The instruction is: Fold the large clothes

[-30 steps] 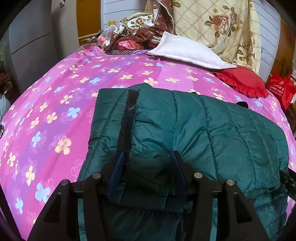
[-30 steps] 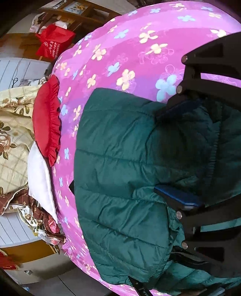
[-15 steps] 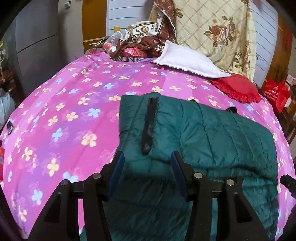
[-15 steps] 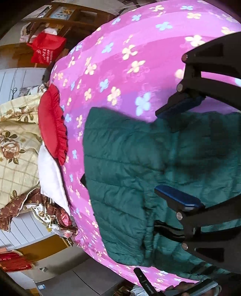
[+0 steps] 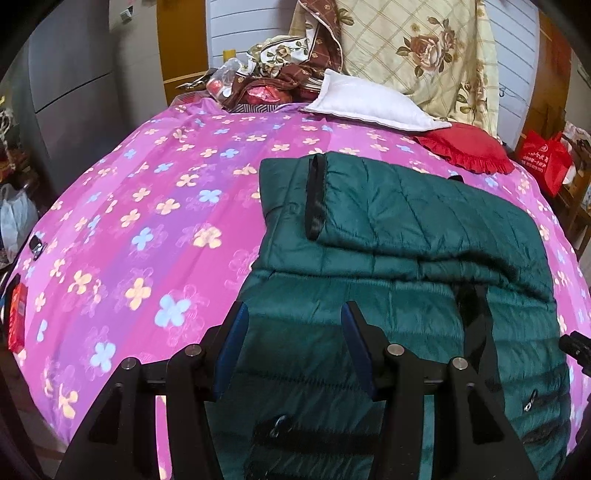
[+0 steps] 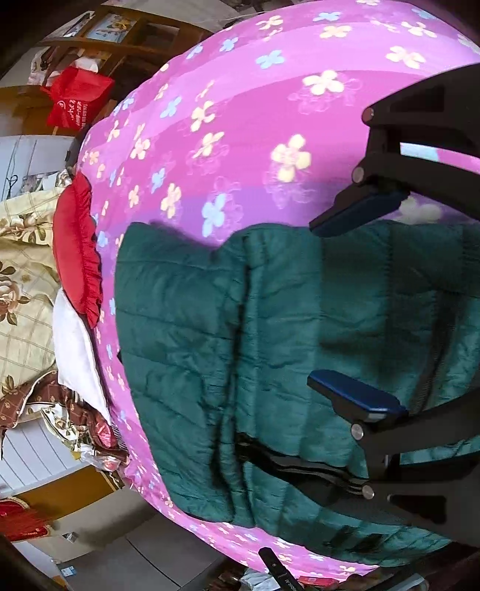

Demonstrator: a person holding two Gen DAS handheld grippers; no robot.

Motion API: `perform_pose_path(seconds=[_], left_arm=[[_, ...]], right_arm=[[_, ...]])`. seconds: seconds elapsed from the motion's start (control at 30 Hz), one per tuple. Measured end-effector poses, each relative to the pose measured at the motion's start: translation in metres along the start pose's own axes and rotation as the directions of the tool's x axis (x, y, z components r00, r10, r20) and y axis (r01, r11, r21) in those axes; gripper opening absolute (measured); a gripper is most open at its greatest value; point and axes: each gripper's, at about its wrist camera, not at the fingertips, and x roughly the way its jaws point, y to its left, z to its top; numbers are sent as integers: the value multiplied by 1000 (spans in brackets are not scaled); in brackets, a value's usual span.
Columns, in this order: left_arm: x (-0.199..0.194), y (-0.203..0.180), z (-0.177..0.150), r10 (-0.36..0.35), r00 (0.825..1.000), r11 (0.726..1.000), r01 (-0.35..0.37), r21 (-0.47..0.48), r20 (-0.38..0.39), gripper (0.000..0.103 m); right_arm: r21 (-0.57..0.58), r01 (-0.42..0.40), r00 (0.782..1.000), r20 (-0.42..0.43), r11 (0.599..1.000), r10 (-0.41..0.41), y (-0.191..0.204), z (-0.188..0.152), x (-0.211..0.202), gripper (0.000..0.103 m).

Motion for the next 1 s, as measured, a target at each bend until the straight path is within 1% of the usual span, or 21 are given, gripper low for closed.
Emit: perform_pose_path(seconds=[0.13,0.47,0.77,1.0], left_arm=[[-6,0,-9,6,1000,1000,-6,12,1,45],[-19,6,-31,-20,999,1000,20,11,-25,45],[-34,24,-58,-21,998,1000,22,13,-60,45],[-50,42,-75,-16,998,1000,15,-4,-61,45]], right_arm=[[2,3,1000,2,1000,-3,2,-8,-4,78],[4,7,1000,-6,1000,-7,1,-27,-19,80],[2,6,1000,-16,1000,-6,-1,-49,-38,80],[3,5,1000,-20,1000,-5,-1,-68,-49,80]])
